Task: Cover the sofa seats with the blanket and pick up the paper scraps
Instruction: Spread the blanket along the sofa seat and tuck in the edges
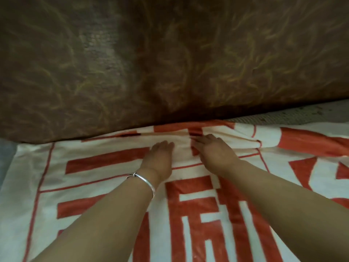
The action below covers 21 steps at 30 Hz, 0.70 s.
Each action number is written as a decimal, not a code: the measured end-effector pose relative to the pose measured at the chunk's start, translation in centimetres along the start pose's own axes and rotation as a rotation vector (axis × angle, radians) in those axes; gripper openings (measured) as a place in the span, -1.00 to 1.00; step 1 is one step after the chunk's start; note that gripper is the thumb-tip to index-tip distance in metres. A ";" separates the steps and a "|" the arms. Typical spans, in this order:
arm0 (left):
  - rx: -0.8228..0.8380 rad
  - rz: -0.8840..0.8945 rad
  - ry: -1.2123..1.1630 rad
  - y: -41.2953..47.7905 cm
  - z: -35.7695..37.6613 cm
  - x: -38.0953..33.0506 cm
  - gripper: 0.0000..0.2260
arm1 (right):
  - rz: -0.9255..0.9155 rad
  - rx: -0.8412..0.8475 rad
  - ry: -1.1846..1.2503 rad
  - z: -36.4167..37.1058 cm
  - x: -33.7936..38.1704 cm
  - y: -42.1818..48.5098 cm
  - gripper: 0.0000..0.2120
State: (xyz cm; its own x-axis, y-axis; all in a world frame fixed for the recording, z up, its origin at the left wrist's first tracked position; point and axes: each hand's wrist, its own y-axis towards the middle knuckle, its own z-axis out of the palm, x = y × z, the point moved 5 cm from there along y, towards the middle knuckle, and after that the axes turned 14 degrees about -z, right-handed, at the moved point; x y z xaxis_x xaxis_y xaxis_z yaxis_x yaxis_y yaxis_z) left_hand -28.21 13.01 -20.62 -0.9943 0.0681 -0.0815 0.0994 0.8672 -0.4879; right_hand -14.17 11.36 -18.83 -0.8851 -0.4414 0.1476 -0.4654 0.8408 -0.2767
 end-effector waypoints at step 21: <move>-0.074 0.133 0.024 -0.2 -1.8 -21.1 -0.72 | 0.341 -0.116 0.196 -0.3 -19.7 -13.6 -0.67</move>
State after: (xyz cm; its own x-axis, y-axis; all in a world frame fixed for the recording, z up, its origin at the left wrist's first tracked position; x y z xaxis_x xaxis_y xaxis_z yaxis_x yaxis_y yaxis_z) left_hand -7.31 12.26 -17.23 -0.9734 0.1954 -0.1198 0.2277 0.8836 -0.4091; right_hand 9.59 8.75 -17.69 -0.9663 -0.0726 0.2468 -0.1320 0.9633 -0.2337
